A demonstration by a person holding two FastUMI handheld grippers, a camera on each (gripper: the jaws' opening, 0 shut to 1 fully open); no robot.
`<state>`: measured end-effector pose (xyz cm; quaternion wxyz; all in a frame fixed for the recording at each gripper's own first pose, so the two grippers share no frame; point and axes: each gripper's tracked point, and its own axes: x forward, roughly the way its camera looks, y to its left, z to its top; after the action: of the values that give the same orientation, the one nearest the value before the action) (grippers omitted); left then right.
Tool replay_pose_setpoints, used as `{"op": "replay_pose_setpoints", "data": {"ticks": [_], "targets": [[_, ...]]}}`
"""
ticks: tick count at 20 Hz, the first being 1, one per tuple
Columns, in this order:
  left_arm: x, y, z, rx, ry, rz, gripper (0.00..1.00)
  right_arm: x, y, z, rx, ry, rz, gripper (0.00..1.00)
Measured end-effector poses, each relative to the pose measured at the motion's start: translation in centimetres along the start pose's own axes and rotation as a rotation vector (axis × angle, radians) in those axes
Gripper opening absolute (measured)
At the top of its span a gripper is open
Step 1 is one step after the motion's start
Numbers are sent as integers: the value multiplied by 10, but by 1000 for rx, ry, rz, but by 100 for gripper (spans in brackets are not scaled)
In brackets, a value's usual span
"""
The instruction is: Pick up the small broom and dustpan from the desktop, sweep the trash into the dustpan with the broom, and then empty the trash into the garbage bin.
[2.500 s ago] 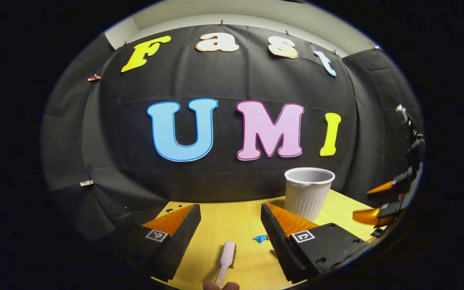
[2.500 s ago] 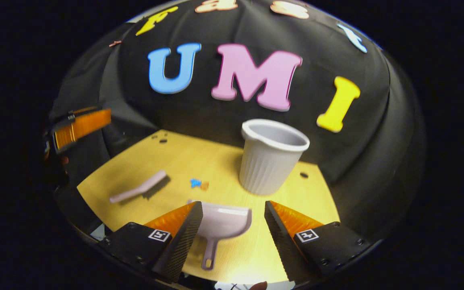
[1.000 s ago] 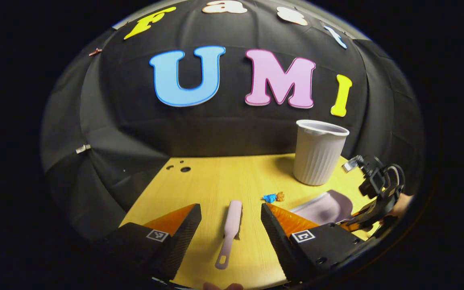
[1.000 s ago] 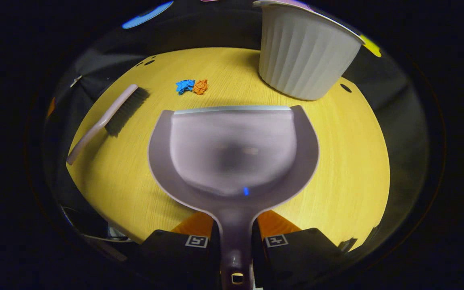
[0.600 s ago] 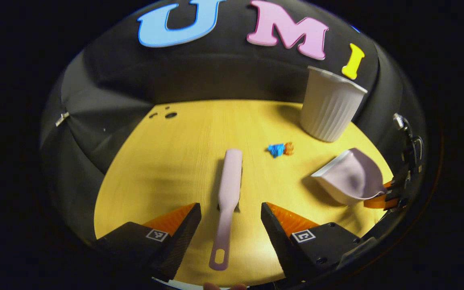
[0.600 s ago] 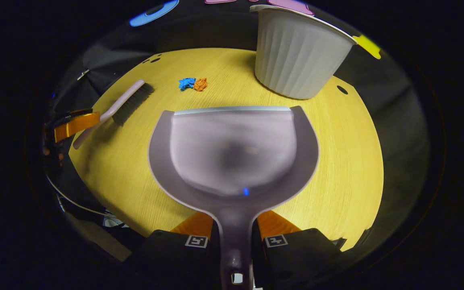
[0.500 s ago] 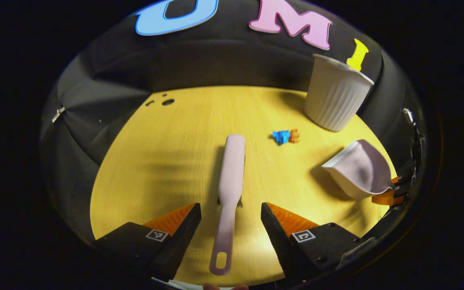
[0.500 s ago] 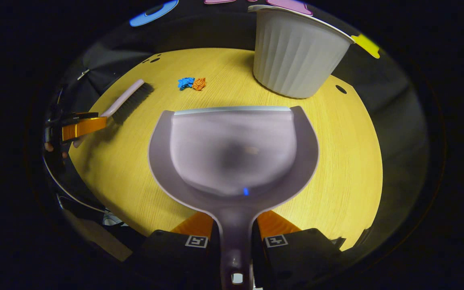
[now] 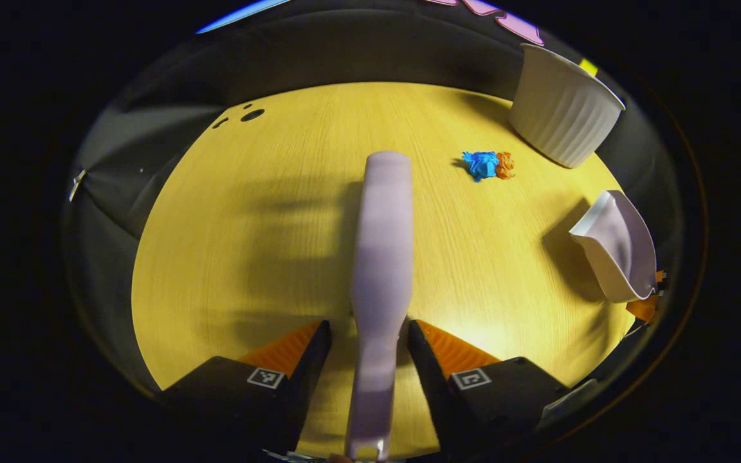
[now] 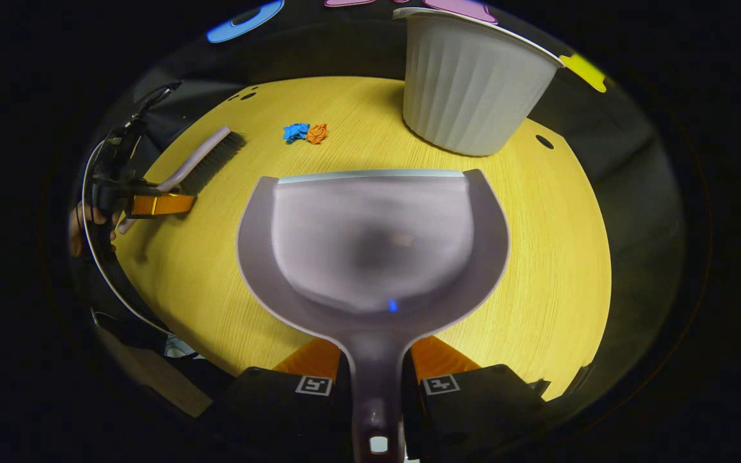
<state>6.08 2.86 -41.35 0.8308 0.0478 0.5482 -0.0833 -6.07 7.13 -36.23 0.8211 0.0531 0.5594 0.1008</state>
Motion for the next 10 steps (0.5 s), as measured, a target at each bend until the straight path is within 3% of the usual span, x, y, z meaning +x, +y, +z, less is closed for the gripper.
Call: {"op": "replay_pose_setpoints", "data": {"ticks": [1, 4, 5, 10], "targets": [[0, 0, 4, 17, -11, -6, 73, 1, 1, 0, -13, 4, 3, 36], [2, -1, 8, 55, 3, -8, 31, -2, 3, 3, -71, 25, 13, 36], [1, -1, 16, 56, -6, -5, 27, -6, 4, 4, -88, 36, 17, 36], [8, -13, 85, 94, -106, -16, 27, -2, 8, 17, -187, 91, 49, 36]]}}
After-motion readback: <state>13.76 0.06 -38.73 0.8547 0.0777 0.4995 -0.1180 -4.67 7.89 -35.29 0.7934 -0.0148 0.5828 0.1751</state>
